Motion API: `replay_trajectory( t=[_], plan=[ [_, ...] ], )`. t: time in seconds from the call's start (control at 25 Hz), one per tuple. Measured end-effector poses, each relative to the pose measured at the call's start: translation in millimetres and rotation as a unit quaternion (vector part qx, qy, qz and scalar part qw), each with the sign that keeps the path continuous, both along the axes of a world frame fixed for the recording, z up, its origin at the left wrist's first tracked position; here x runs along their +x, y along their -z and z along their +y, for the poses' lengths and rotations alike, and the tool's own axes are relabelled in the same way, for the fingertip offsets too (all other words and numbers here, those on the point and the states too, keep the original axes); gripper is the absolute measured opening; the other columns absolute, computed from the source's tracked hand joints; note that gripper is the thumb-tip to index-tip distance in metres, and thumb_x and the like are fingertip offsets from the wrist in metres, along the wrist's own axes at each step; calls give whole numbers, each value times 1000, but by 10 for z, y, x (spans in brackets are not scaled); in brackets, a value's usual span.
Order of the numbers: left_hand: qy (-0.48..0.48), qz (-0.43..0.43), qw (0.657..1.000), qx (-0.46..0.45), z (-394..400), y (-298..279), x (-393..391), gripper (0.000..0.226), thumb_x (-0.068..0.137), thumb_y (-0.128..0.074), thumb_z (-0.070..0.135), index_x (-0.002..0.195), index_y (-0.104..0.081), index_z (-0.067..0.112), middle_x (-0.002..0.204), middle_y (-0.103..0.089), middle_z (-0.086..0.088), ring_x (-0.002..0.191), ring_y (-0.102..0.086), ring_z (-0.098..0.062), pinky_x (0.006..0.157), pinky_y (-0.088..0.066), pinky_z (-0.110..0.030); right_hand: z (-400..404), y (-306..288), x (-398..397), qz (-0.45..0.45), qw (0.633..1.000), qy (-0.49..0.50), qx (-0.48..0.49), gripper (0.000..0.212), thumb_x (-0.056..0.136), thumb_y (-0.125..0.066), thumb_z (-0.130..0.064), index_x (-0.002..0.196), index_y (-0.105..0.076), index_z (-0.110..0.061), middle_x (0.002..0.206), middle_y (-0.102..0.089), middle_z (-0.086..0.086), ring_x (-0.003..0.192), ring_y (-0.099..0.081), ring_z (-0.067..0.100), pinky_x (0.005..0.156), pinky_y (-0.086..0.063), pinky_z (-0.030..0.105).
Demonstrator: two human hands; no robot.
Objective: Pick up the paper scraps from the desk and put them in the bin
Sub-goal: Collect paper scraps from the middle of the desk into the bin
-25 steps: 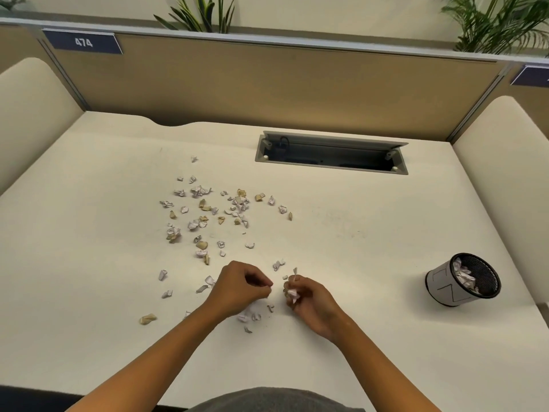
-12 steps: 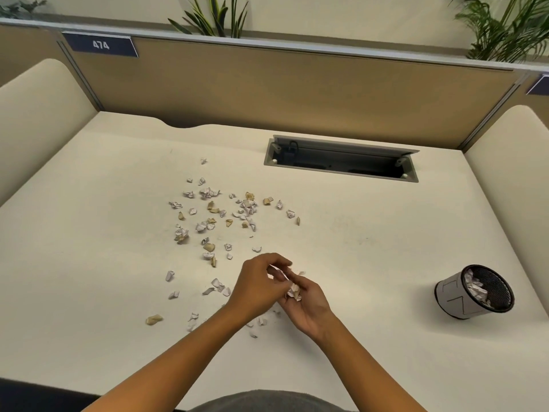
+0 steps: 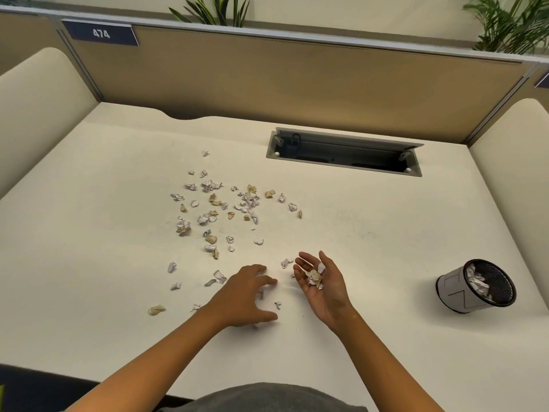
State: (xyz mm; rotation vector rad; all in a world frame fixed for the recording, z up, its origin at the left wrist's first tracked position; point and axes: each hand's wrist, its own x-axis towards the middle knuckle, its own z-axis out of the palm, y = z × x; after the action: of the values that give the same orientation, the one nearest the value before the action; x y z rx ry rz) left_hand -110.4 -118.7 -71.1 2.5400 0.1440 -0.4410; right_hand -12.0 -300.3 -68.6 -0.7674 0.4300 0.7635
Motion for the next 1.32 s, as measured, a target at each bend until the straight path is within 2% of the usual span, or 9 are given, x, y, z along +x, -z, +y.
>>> replay_trajectory(
  t=[0.2, 0.32, 0.56, 0.76, 0.88, 0.96, 1.12, 1.24, 1.32],
  plan=[
    [13, -20, 996, 86, -106, 48, -75, 37, 92, -53, 23, 128, -56, 28, 139, -41, 6, 126, -42, -14, 90, -50, -35, -2, -4, -62, -5, 1000, -13, -9, 36, 97, -54, -31, 100, -72, -1, 94, -72, 12, 86, -70, 22, 80, -60, 29],
    [12, -46, 993, 108, -125, 55, -63, 33, 96, -43, 8, 117, -65, 20, 119, -54, 1, 109, -52, -19, 81, -50, -38, 11, -25, -120, -7, 1000, -25, -15, 35, 99, -51, -29, 102, -71, -1, 95, -73, 12, 86, -70, 21, 82, -59, 29],
    [-43, -60, 995, 64, -127, -59, 74, 25, 93, -55, 15, 110, -73, 18, 105, -67, 0, 98, -63, -19, 80, -46, -23, -35, -48, -214, -2, 999, -40, -10, 48, 106, -36, -33, 115, -68, 2, 102, -70, 13, 95, -64, 21, 93, -52, 32],
    [-83, -95, 992, -11, -366, -357, 253, 21, 88, -67, 21, 107, -75, 20, 100, -73, 1, 85, -65, -9, 71, -39, -10, -95, -36, -224, 50, 998, -11, -26, 27, 100, -49, -8, 114, -68, 5, 107, -67, 19, 100, -65, 27, 85, -57, 32],
    [-69, -99, 991, -53, -577, -500, 350, 23, 87, -65, 15, 105, -76, 23, 99, -74, 2, 69, -57, 3, 60, -37, 0, -134, -59, -246, 71, 997, -8, -10, 26, 98, -48, -6, 113, -66, 6, 103, -71, 20, 91, -69, 27, 84, -57, 31],
    [-60, -88, 991, -83, -712, -558, 408, 26, 86, -64, 12, 107, -75, 23, 104, -74, 3, 79, -62, 3, 70, -44, -1, -162, -70, -256, 82, 997, 3, -4, 29, 101, -43, -12, 107, -66, 5, 95, -72, 18, 86, -69, 26, 82, -54, 32],
    [-55, -74, 991, -94, -948, -617, 498, 23, 88, -64, 16, 108, -74, 22, 105, -74, 2, 95, -68, -10, 87, -56, -29, -259, -100, -236, 102, 994, 30, -6, 25, 100, -45, -14, 94, -64, 1, 79, -70, 13, 73, -69, 21, 69, -56, 29],
    [-75, -83, 987, -115, -1019, -620, 550, 27, 87, -67, 25, 113, -71, 22, 111, -72, 4, 101, -66, -7, 91, -54, -27, -349, -124, -221, 105, 993, 44, 16, 25, 100, -46, -13, 100, -65, 4, 84, -72, 15, 71, -72, 21, 64, -60, 29],
    [-91, -96, 982, -133, -1020, -621, 592, 22, 90, -63, 31, 106, -74, 21, 104, -74, 6, 94, -67, -3, 86, -54, -24, -426, -129, -197, 102, 993, 61, 24, 26, 100, -47, -12, 108, -64, 6, 92, -72, 17, 80, -71, 23, 75, -59, 32]
  ],
)
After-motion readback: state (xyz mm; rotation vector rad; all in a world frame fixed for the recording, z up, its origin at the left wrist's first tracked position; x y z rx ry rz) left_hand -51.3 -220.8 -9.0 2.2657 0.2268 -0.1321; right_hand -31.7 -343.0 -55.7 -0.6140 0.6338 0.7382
